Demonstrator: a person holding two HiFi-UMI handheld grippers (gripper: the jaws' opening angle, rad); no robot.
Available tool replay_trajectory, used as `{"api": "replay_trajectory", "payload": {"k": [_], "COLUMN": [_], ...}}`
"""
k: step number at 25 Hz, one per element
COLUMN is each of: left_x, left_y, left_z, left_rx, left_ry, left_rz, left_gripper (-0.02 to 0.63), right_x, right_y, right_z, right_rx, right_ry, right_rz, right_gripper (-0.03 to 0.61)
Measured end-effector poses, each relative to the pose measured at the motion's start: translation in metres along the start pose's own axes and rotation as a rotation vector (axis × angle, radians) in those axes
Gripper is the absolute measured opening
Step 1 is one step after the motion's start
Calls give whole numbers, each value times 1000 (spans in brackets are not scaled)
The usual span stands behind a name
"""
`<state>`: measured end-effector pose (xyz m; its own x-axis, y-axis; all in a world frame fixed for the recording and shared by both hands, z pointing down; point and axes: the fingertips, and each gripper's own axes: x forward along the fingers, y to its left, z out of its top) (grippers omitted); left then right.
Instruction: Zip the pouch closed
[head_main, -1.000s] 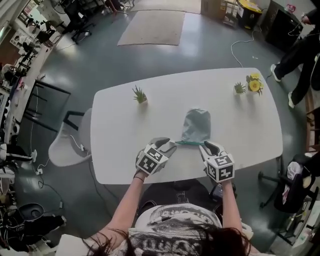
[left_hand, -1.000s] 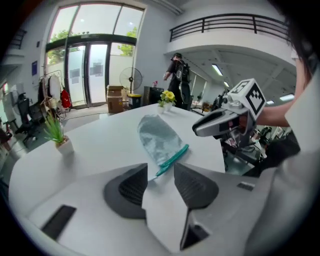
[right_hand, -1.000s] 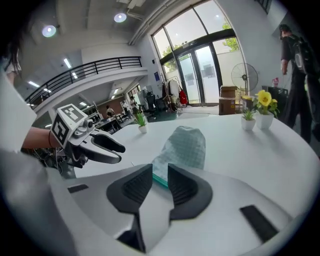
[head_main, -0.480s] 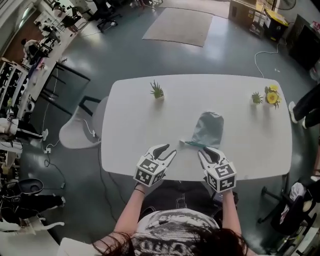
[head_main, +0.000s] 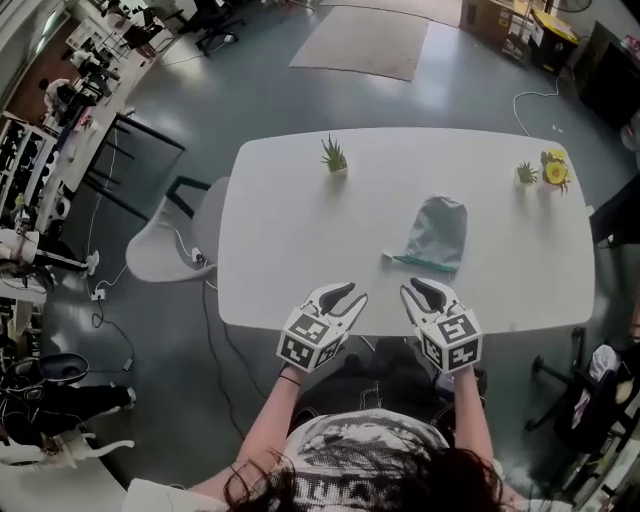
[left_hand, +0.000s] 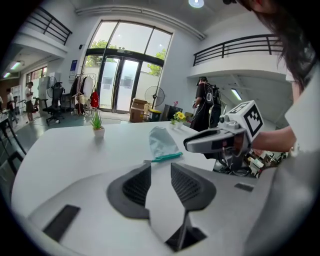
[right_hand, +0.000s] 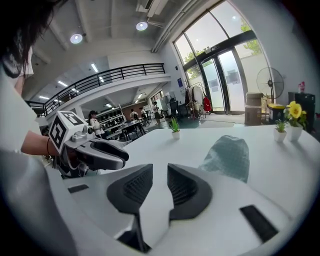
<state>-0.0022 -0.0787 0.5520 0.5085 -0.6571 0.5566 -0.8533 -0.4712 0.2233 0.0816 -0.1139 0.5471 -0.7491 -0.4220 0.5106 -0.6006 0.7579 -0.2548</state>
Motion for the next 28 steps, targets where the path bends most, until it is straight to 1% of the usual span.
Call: {"api": "replay_trajectory", "payload": {"k": [5, 10, 16, 19, 22, 28], "left_x": [-45, -90, -124, -134, -141, -145], "left_y": [-13, -25, -43, -55, -66, -80], "left_z": [-16, -33, -44, -42, -38, -35], "left_rx": [8, 21, 35, 31, 33, 85], "left_ry": [-40, -96, -152, -187, -221, -225], "left_rz": [-21, -42, -68, -97, -128, -156], "left_gripper": [110, 106, 80, 58, 41, 18], "right_x": [-16, -31, -49, -59, -65, -74], "right_y": [49, 107, 157, 171, 178, 182], "right_z": [-3, -13, -23, -24, -22, -16], "right_rx": [-25, -53, -75, -85, -94, -112], "right_ry": [-21, -53, -96, -112, -129, -162], "right_rz": [-19, -8, -10, -9, -7, -28], "right_gripper": [94, 84, 30, 2, 2, -2]}}
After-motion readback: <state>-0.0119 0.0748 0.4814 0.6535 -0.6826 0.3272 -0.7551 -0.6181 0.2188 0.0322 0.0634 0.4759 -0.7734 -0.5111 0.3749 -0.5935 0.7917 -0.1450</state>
